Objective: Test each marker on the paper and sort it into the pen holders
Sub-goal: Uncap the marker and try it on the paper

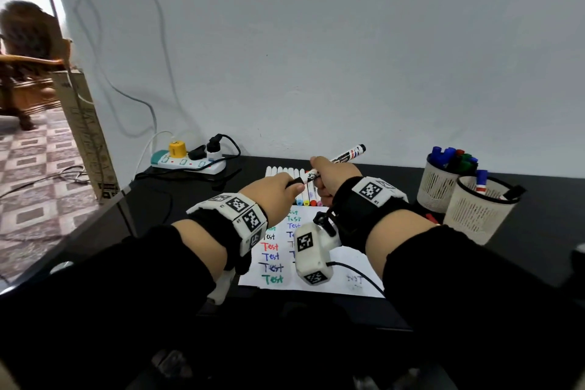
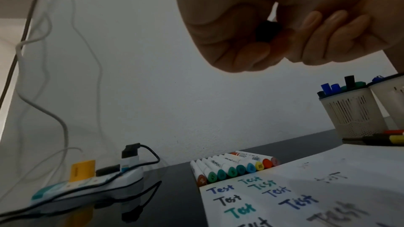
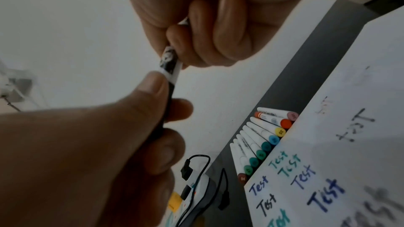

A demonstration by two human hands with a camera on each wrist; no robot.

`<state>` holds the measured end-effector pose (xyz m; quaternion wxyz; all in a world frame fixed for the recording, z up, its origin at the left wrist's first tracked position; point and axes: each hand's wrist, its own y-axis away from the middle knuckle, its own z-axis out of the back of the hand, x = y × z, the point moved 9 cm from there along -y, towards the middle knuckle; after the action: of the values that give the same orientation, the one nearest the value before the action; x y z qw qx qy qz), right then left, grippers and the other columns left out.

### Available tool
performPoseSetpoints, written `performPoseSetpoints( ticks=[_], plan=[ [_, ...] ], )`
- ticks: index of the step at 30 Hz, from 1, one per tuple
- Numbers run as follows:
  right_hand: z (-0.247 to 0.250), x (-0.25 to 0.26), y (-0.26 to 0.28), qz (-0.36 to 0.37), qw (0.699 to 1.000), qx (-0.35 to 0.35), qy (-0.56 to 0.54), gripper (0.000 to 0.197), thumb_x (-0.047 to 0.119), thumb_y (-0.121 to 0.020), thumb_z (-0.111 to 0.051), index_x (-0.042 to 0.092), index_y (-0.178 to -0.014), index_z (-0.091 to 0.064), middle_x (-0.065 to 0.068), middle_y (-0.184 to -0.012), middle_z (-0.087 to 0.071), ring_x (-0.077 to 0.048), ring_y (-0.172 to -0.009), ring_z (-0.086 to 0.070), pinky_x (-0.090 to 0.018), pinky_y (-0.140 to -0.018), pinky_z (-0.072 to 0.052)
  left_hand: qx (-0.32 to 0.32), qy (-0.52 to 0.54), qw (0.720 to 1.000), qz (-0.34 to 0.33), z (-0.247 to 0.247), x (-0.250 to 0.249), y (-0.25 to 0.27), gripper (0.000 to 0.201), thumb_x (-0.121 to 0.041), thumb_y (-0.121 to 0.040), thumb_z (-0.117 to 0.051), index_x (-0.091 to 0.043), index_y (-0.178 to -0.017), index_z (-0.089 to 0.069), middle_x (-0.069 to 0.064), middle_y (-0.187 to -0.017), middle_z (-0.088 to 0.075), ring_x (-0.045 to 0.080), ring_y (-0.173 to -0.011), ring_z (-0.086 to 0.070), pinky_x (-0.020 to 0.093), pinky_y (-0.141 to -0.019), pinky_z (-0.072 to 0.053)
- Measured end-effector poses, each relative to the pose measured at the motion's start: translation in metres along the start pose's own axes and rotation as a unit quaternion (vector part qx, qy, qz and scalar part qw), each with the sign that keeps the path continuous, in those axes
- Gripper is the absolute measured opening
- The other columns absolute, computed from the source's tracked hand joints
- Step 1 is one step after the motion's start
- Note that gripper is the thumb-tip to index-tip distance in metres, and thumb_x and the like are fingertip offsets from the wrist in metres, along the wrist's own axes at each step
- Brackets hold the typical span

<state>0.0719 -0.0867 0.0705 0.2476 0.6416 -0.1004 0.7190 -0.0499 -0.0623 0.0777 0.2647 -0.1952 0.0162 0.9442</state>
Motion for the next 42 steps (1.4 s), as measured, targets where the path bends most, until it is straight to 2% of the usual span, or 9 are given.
performPoseSetpoints(
  ticks=[8, 13, 17, 23, 28, 32, 38, 40, 42],
  plan=[
    [-0.009, 0.007, 0.002, 0.021, 0.999, 0.048, -0.015, 0.029, 0.018, -0.09, -0.045, 0.013, -0.063, -0.036, 0.003, -0.033, -0.027, -0.01, -0.026, -0.02, -0.014, -0.036, -0.017, 0.045, 0.094, 0.994, -0.025, -0.002, -0.002, -0.001, 0.036, -0.034, -0.102, -0.026, -0.014, -0.082, -0.05, -0.001, -0.074, -0.049, 0.018, -0.072, -0.046, 0.027, -0.066, -0.036],
    [-0.008, 0.006, 0.001, 0.034, 0.996, 0.067, -0.04, 0.033, 0.019, -0.091, -0.046, 0.013, -0.06, -0.037, 0.003, -0.035, -0.024, -0.012, -0.03, -0.017, -0.019, -0.04, -0.013, 0.119, 0.342, 0.932, 0.028, -0.018, -0.003, 0.001, 0.039, -0.03, -0.102, -0.026, -0.014, -0.072, -0.044, -0.001, -0.057, -0.036, 0.011, -0.05, -0.029, 0.018, -0.047, -0.027],
    [-0.005, 0.003, 0.0, 0.036, 0.998, 0.049, -0.032, 0.033, 0.02, -0.09, -0.047, 0.014, -0.06, -0.037, 0.003, -0.034, -0.027, -0.012, -0.031, -0.019, -0.02, -0.041, -0.015, 0.165, 0.393, 0.903, 0.05, -0.024, -0.008, 0.004, 0.04, -0.031, -0.102, -0.024, -0.014, -0.071, -0.041, -0.009, -0.041, -0.032, 0.007, -0.041, -0.022, 0.016, -0.04, -0.019],
    [-0.002, 0.003, -0.007, -0.011, 0.996, -0.018, 0.087, 0.021, 0.024, -0.084, -0.047, 0.01, -0.068, -0.046, -0.002, -0.048, -0.042, -0.017, -0.041, -0.036, -0.025, -0.045, -0.029, 0.086, 0.162, 0.983, 0.019, -0.015, -0.005, 0.001, 0.04, -0.032, -0.103, -0.02, -0.012, -0.087, -0.052, 0.002, -0.077, -0.049, 0.017, -0.069, -0.044, 0.025, -0.067, -0.035],
    [-0.005, 0.003, -0.009, -0.033, 0.991, -0.019, 0.127, 0.02, 0.025, -0.084, -0.045, 0.011, -0.07, -0.047, -0.003, -0.057, -0.046, -0.019, -0.049, -0.042, -0.026, -0.051, -0.033, 0.042, 0.037, 0.998, -0.008, -0.008, -0.002, -0.003, 0.042, -0.031, -0.103, -0.019, -0.007, -0.101, -0.053, 0.007, -0.09, -0.051, 0.02, -0.082, -0.045, 0.027, -0.074, -0.033],
    [-0.013, 0.002, -0.01, -0.009, 0.995, 0.02, 0.098, 0.027, 0.021, -0.086, -0.045, 0.012, -0.061, -0.039, 0.001, -0.037, -0.035, -0.014, -0.033, -0.031, -0.023, -0.04, -0.026, 0.077, 0.132, 0.988, 0.005, -0.016, 0.005, -0.005, 0.04, -0.033, -0.102, -0.021, -0.013, -0.077, -0.045, 0.0, -0.068, -0.044, 0.016, -0.061, -0.039, 0.027, -0.063, -0.032],
    [-0.025, 0.002, -0.007, 0.014, 0.998, 0.048, 0.047, 0.035, 0.022, -0.089, -0.045, 0.013, -0.057, -0.035, 0.003, -0.031, -0.029, -0.013, -0.029, -0.024, -0.02, -0.039, -0.02, 0.17, 0.397, 0.901, 0.045, -0.031, 0.006, 0.003, 0.043, -0.036, -0.102, -0.02, -0.016, -0.067, -0.038, -0.012, -0.039, -0.03, 0.005, -0.034, -0.024, 0.015, -0.038, -0.02],
    [-0.023, 0.001, -0.014, 0.0, 0.998, 0.026, 0.066, 0.032, 0.024, -0.089, -0.045, 0.011, -0.06, -0.04, 0.001, -0.037, -0.038, -0.014, -0.032, -0.034, -0.022, -0.04, -0.027, 0.158, 0.353, 0.921, 0.04, -0.028, 0.007, 0.003, 0.044, -0.036, -0.102, -0.021, -0.016, -0.067, -0.038, -0.009, -0.044, -0.032, 0.008, -0.039, -0.026, 0.017, -0.042, -0.023],
    [-0.003, -0.001, -0.015, -0.013, 0.996, -0.019, 0.081, 0.022, 0.024, -0.092, -0.045, 0.008, -0.077, -0.05, -0.006, -0.067, -0.057, -0.022, -0.06, -0.057, -0.026, -0.055, -0.042, 0.137, 0.217, 0.966, 0.01, -0.023, 0.011, 0.005, 0.043, -0.034, -0.102, -0.021, -0.017, -0.066, -0.037, -0.005, -0.055, -0.037, 0.011, -0.05, -0.031, 0.022, -0.051, -0.028]
  ],
)
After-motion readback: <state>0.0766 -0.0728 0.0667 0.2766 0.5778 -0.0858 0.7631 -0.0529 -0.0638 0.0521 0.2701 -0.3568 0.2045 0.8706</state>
